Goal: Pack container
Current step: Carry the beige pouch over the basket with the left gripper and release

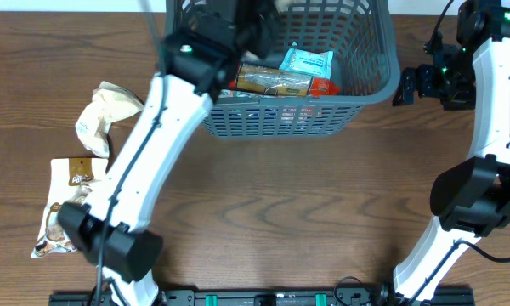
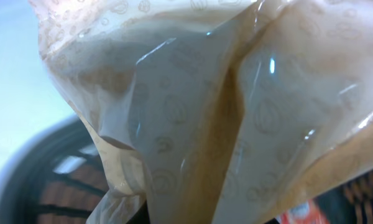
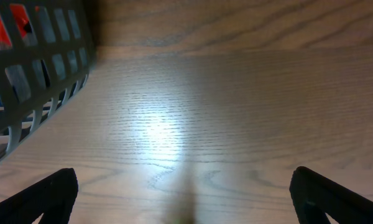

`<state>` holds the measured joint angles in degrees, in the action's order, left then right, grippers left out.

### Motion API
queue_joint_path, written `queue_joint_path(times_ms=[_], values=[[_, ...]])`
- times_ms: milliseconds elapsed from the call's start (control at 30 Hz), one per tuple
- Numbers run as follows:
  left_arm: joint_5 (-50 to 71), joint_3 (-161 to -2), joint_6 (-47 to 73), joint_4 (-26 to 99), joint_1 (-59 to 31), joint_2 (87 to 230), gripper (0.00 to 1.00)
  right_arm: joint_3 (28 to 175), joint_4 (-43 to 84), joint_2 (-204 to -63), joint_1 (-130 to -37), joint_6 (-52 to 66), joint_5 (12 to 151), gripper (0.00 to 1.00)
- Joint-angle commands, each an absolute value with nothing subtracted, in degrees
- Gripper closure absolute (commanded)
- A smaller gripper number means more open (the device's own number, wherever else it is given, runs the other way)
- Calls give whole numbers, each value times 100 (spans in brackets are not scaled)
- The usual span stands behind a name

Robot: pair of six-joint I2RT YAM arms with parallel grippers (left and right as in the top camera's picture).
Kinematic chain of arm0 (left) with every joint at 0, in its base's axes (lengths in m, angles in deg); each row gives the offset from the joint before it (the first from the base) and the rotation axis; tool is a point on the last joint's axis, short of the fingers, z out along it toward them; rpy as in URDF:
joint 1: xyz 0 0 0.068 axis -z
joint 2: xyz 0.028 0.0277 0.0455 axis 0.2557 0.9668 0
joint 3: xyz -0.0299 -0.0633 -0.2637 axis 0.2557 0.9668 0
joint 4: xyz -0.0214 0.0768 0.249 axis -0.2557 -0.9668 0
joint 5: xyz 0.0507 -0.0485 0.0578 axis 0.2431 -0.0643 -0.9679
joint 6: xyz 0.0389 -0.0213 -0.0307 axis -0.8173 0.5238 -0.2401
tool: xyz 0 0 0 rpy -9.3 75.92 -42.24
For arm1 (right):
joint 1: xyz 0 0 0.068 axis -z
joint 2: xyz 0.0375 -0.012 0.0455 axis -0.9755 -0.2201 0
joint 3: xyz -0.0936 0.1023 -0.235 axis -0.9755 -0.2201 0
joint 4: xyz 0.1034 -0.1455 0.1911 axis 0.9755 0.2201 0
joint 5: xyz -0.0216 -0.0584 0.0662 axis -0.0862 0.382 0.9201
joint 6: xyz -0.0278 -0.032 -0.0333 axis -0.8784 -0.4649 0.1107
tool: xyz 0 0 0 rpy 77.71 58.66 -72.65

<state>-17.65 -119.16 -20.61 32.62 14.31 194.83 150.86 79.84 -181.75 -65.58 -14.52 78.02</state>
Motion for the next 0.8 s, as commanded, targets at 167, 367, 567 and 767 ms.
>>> queue_joint_path(times_ms=[167,367,567,767], values=[[-873,-12016,-5047,1970,1409,20152,94,15062,7982,-18085,-6606,-1549,7787,1],[-873,-12016,-5326,1931,1250,20467,94,15062,7995,-18085,-6606,-1549,7789,1],[-873,-12016,-5322,1927,1073,20572,83,15062,8015,-18085,-6606,-1549,7789,1],[-873,-12016,-5318,1903,1049,20552,7,15062,8043,-18085,-6606,-1549,7787,1]])
